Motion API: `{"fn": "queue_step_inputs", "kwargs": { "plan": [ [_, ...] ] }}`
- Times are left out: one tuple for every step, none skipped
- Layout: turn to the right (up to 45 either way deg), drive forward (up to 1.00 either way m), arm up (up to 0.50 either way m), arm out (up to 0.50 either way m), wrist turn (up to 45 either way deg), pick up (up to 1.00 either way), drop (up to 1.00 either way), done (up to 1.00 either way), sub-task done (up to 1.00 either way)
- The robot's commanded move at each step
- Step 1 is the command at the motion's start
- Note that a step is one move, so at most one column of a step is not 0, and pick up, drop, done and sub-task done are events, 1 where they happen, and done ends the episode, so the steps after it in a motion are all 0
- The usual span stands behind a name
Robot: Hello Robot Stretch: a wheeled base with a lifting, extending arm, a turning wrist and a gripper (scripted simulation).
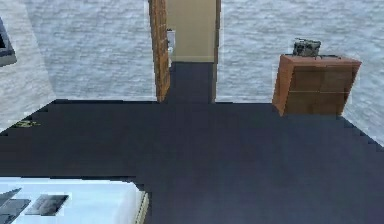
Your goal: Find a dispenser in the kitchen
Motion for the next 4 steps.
{"fn": "queue_step_inputs", "kwargs": {
  "plan": [
    [45.0,0.00,0.00,0.00,0.0,0.00,0.00,0.00,0.00],
    [18.0,0.00,0.00,0.00,0.0,0.00,0.00,0.00,0.00],
    [0.0,0.15,0.00,0.00,0.0,0.00,0.00,0.00,0.00],
    [-45.0,0.00,0.00,0.00,0.0,0.00,0.00,0.00,0.00]
  ]
}}
